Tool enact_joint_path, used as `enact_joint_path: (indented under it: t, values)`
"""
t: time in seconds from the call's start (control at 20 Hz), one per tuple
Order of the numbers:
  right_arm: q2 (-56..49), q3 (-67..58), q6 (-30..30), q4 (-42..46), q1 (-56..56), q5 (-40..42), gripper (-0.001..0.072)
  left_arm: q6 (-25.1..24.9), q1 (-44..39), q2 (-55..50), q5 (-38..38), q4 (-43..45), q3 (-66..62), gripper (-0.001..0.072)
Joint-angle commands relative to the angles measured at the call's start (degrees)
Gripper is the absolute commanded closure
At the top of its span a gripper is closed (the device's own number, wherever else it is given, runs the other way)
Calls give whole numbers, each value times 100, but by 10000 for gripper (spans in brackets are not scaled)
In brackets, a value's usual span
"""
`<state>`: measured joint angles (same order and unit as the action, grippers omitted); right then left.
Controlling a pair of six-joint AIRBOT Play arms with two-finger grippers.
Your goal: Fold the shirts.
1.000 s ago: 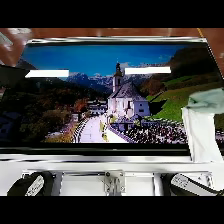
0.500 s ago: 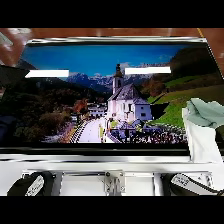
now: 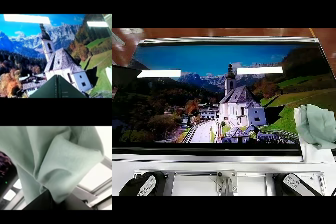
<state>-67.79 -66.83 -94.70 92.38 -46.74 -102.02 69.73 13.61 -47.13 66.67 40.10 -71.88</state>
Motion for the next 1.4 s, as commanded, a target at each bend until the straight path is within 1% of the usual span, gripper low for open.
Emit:
enact_joint_path:
  t: [0.0, 0.1, 0.15, 0.2, 0.25, 0.3, 0.35, 0.5, 0.6, 0.7, 0.8, 0.85, 0.9, 0.95, 1.0, 1.05, 1.1, 1.15, 1.2, 1.25, 1.3, 1.35]
  values:
    - [177, 1137, 33, 304, 2, 118, 647, -2, 4, 0, -13, 2, 0, 668]
    - [177, 1547, -2, 483, 2, 555, 647, 0, 4, 2, -9, 2, -2, 668]
    - [177, 1670, -2, 476, 2, 820, 627, 0, 4, 2, -11, 2, -2, 668]
    - [177, 1705, -2, 485, 2, 1040, 578, 0, 4, 2, -11, 0, -2, 668]
    - [179, 1703, 2, 529, 2, 1239, 408, 0, 4, 2, -11, 0, -2, 668]
    - [177, 1703, 52, 577, 2, 1355, 217, 2, 4, 2, -11, 0, -2, 668]
    - [179, 1700, 125, 640, 2, 1425, 127, 0, 4, 2, -11, 0, -2, 668]
    - [197, 1353, 422, 1176, 2, 1355, 125, 2, 4, 0, -15, 0, -2, 668]
    - [310, 647, 745, 1047, 7, 1469, 125, 0, -20, 0, -15, 0, -2, 668]
    - [483, -374, 800, 520, 7, 1976, 125, -4, -133, -28, -20, 2, -2, 668]
    - [699, -1370, 1019, -494, 66, 2894, 125, -4, -330, -155, -57, 111, -2, 669]
    - [824, -1740, 1193, -1027, 271, 3368, 125, 9, -514, -260, -109, 382, -4, 670]
    - [933, -1947, 1403, -1508, 603, 3746, 125, 249, -807, -417, -175, 892, -11, 672]
    - [1003, -2065, 1554, -1899, 1102, 3917, 125, 688, -1150, -632, -144, 1582, -70, 672]
    - [1010, -2083, 1598, -2031, 1683, 3886, 125, 1108, -1585, -890, -44, 2424, -173, 672]
    - [946, -2052, 1580, -1888, 2411, 3654, 125, 1478, -2114, -1235, 197, 3397, -343, 672]
    - [804, -1991, 1392, -1532, 3161, 3355, 124, 1792, -2599, -1585, 522, 4229, -544, 671]
    - [603, -1917, 968, -1119, 3847, 3005, 123, 2057, -3099, -1996, 990, 4992, -802, 670]
    - [348, -1816, 584, -737, 4424, 2649, 122, 2146, -3499, -2400, 1410, 5453, -1056, 663]
    - [39, -1703, 431, -448, 4922, 2247, 93, 2144, -3768, -2730, 1624, 5552, -1241, 500]
    - [-267, -1615, 323, -313, 5276, 1829, 35, 2227, -3956, -3001, 1709, 5541, -1384, 145]
    - [-518, -1567, 317, -330, 5488, 1532, 35, 2369, -4065, -3171, 1725, 5541, -1451, 61]
